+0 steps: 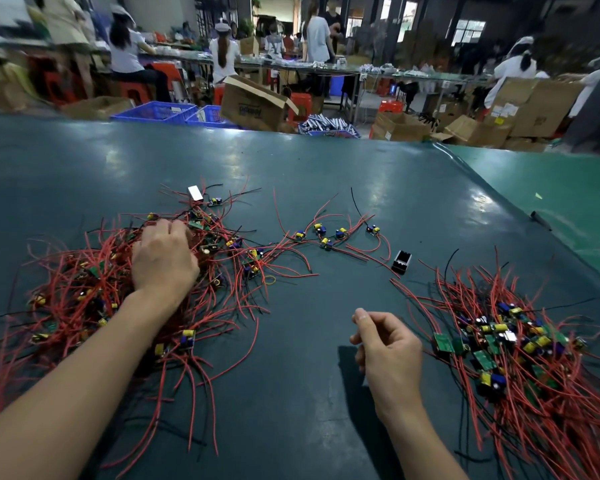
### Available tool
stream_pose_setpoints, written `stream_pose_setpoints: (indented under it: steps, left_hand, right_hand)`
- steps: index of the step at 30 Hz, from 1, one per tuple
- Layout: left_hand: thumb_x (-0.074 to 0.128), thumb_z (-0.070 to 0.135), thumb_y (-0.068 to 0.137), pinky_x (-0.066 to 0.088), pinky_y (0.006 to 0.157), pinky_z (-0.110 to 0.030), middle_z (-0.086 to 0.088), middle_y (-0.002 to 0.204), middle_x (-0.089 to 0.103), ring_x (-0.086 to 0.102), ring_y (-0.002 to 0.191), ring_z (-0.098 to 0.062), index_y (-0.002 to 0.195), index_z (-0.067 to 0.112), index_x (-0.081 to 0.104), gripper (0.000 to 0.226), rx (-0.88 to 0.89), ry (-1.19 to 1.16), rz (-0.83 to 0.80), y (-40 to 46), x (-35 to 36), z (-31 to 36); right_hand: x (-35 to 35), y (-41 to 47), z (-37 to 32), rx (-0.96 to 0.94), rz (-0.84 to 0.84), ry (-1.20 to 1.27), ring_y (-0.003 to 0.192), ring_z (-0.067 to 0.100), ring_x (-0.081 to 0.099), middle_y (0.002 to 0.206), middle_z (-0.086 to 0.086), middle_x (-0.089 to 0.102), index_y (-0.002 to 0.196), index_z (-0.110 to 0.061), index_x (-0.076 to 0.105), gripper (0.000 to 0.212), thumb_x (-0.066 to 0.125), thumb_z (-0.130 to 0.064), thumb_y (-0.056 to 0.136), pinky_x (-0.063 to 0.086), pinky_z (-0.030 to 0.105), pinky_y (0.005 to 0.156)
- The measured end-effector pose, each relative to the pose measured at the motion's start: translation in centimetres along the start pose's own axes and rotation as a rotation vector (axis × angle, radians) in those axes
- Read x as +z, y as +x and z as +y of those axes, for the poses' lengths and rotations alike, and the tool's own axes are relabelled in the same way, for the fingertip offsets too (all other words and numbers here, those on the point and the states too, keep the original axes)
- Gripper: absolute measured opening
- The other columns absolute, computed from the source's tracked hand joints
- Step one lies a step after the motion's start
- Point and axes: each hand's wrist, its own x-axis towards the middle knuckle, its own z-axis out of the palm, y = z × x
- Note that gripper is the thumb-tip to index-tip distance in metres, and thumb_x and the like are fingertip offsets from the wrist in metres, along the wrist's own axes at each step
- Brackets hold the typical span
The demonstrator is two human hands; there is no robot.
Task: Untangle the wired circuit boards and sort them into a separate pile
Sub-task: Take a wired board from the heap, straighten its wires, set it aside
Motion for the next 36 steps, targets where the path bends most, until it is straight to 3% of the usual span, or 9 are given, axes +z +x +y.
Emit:
stream_pose_setpoints:
  steps: [3, 5, 10, 15, 21, 26, 28, 32, 36]
  left_hand:
    - [0.057, 0.012, 0.091, 0.045, 0.100, -0.047, -0.010, 0.127, 0.063, 0.050, 0.119, -0.032, 0.130, 0.012, 0.061, 0.039, 0.136, -0.103, -0.241, 0.5, 0.2, -0.5]
    - [0.057, 0.015, 0.092, 0.047, 0.097, -0.045, -0.005, 0.125, 0.065, 0.051, 0.116, -0.029, 0.123, 0.015, 0.067, 0.033, 0.208, -0.054, -0.235, 0.3, 0.1, -0.6]
    - [0.064, 0.023, 0.088, 0.051, 0.083, -0.046, -0.007, 0.112, 0.066, 0.054, 0.107, -0.032, 0.103, 0.013, 0.076, 0.021, 0.123, -0.084, -0.041, -0.7, 0.1, -0.2]
    - [0.059, 0.018, 0.092, 0.048, 0.071, -0.043, -0.017, 0.093, 0.072, 0.060, 0.089, -0.038, 0.108, 0.009, 0.073, 0.023, -0.049, -0.304, 0.231, -1.6, -2.0, 1.4]
    - [0.061, 0.012, 0.094, 0.041, 0.075, -0.037, -0.011, 0.096, 0.072, 0.058, 0.081, -0.032, 0.110, 0.007, 0.072, 0.020, 0.327, -0.484, 0.683, -4.5, -5.3, 5.1]
    - [0.068, 0.005, 0.089, 0.049, 0.076, -0.043, -0.009, 0.105, 0.071, 0.060, 0.084, -0.032, 0.112, 0.004, 0.072, 0.024, 0.778, -0.583, 0.489, -10.8, -2.6, 9.4]
    - [0.065, 0.004, 0.089, 0.051, 0.075, -0.042, -0.010, 0.106, 0.071, 0.061, 0.087, -0.031, 0.108, 0.005, 0.074, 0.021, 0.844, -0.614, 0.418, -12.7, -0.9, 10.0]
    - [0.064, -0.001, 0.084, 0.051, 0.085, -0.041, -0.015, 0.113, 0.067, 0.062, 0.098, -0.032, 0.098, 0.003, 0.075, 0.018, 0.788, -0.756, 0.326, -13.8, 0.3, 10.8]
    - [0.067, 0.011, 0.085, 0.051, 0.067, -0.035, -0.001, 0.081, 0.064, 0.059, 0.072, -0.019, 0.081, 0.007, 0.068, 0.006, 0.567, -0.983, 0.196, -15.0, 0.0, 11.3]
  right_hand:
    - [0.2, -0.1, 0.0, -0.017, -0.030, -0.055, 0.043, 0.013, 0.049, 0.058, 0.002, 0.063, 0.072, -0.025, 0.068, 0.019, 0.068, -0.025, 0.091, 0.038, 0.028, 0.046]
    - [0.3, -0.2, -0.1, -0.034, -0.042, -0.079, 0.042, 0.012, 0.049, 0.058, 0.002, 0.063, 0.072, -0.027, 0.068, 0.019, 0.067, -0.025, 0.092, 0.038, 0.026, 0.045]
    - [0.1, -0.3, -0.3, -0.043, -0.054, -0.099, 0.044, 0.012, 0.049, 0.059, 0.003, 0.063, 0.071, -0.026, 0.068, 0.020, 0.067, -0.026, 0.091, 0.038, 0.025, 0.044]
    - [0.1, -0.3, -0.4, -0.031, -0.058, -0.098, 0.046, 0.011, 0.050, 0.059, 0.003, 0.063, 0.072, -0.026, 0.068, 0.019, 0.067, -0.025, 0.091, 0.038, 0.025, 0.044]
    - [0.2, -0.6, -1.2, -0.024, -0.150, 0.007, 0.047, 0.014, 0.050, 0.061, 0.003, 0.064, 0.076, -0.016, 0.071, 0.017, 0.068, -0.024, 0.090, 0.039, 0.027, 0.045]
    - [0.7, -1.4, -2.6, 0.090, -0.371, 0.373, 0.050, 0.015, 0.058, 0.083, 0.006, 0.070, 0.103, -0.014, 0.068, 0.041, 0.065, -0.044, 0.076, 0.044, 0.024, 0.037]
    - [0.6, -1.4, -2.6, 0.132, -0.324, 0.394, 0.051, 0.015, 0.061, 0.081, 0.006, 0.069, 0.098, -0.013, 0.068, 0.028, 0.063, -0.036, 0.083, 0.044, 0.023, 0.037]
    - [-0.1, -0.6, -2.5, 0.179, -0.168, 0.415, 0.050, 0.012, 0.061, 0.077, 0.006, 0.071, 0.095, -0.010, 0.069, 0.010, 0.060, -0.011, 0.092, 0.044, 0.019, 0.039]
    - [-0.2, -0.5, -3.0, 0.138, -0.136, 0.473, 0.050, 0.014, 0.061, 0.092, 0.011, 0.076, 0.099, -0.011, 0.059, 0.019, 0.066, -0.016, 0.082, 0.042, 0.018, 0.037]
